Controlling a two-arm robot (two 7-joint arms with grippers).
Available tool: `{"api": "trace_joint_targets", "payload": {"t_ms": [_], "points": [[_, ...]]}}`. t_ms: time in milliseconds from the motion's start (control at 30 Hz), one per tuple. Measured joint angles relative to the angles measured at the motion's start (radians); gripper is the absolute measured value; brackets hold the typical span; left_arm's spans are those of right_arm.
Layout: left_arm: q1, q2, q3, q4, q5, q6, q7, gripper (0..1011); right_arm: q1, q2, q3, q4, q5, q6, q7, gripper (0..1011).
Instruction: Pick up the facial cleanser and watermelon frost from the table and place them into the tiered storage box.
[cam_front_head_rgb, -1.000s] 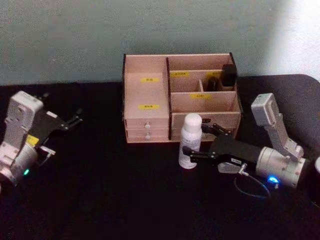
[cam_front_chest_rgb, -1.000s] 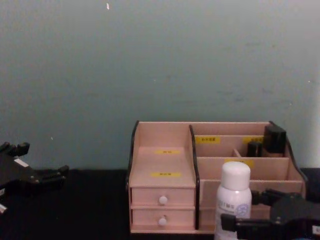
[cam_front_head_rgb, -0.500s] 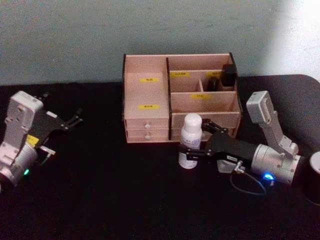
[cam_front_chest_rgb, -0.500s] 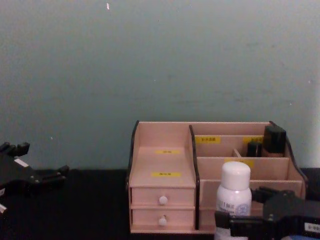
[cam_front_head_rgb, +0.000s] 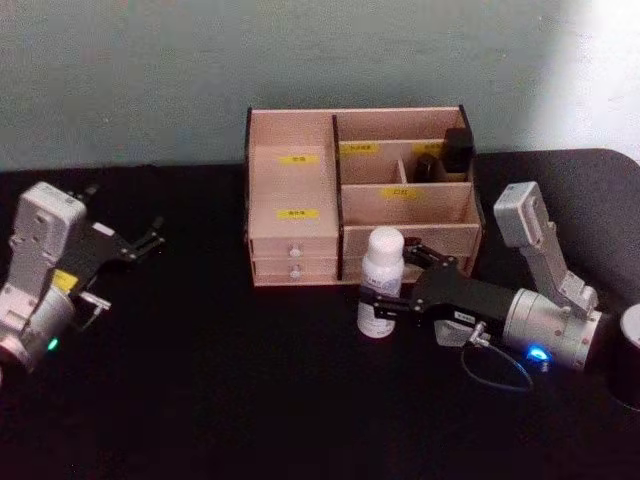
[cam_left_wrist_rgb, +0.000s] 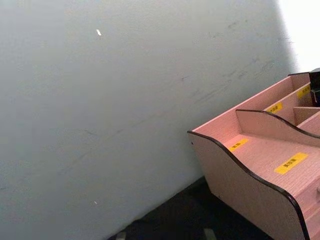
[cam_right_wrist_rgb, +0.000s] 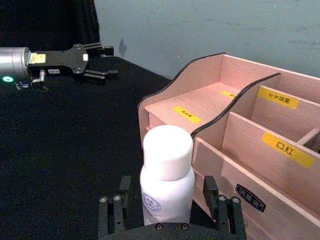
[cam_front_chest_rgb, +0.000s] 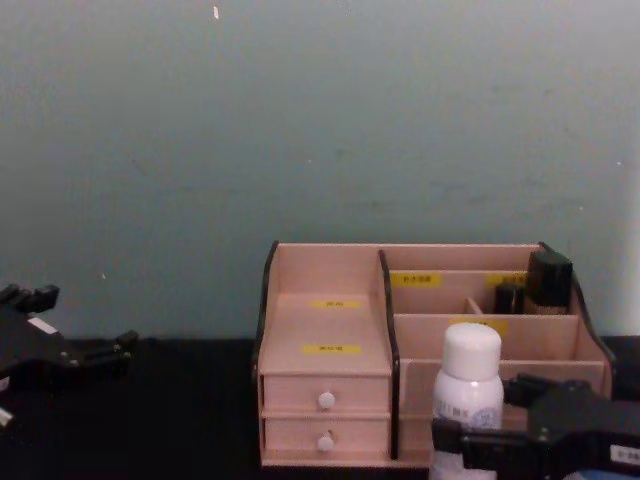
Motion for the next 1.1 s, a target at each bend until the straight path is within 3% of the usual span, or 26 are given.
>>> {"api": "trace_joint_targets", "payload": {"t_ms": [400, 1100], "points": [[0.000, 0.000, 0.000, 0.000, 0.000, 0.000, 0.000, 1001, -0.001, 0.001, 0.001, -0.001, 0.001, 0.000, -0.001, 596], [0.000, 0.000, 0.000, 0.000, 0.000, 0.000, 0.000, 1001, -0.004, 0.016, -0.001, -0.023, 0.008, 0.001, 0.021, 593]]}}
